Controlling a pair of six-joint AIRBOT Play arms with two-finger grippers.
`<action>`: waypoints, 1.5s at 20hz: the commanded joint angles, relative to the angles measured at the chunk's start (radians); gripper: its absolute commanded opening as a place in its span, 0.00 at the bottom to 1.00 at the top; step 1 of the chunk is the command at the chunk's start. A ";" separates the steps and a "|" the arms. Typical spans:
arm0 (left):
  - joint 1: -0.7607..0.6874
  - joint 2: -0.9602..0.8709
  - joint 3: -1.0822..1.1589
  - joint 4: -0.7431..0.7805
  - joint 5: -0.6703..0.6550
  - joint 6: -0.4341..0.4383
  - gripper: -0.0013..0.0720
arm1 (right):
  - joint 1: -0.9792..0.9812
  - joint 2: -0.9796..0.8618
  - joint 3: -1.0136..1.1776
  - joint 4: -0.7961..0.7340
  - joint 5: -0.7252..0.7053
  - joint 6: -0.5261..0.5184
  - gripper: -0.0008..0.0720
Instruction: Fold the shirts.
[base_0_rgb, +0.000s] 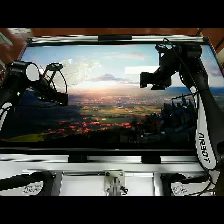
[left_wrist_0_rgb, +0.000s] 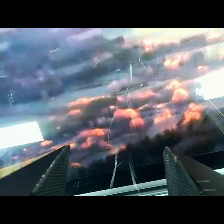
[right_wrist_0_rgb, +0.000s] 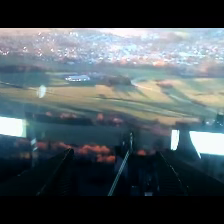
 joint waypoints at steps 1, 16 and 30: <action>0.000 0.000 0.000 0.000 0.000 0.000 0.94 | 0.001 0.000 0.000 0.000 0.000 0.000 0.85; 0.000 -0.005 0.000 -0.015 0.035 0.000 0.94 | 0.001 0.000 0.000 -0.013 0.009 -0.015 0.85; 0.111 -0.315 0.262 -0.046 0.351 -0.132 0.95 | 0.001 -0.001 0.000 -0.138 0.216 -0.020 0.85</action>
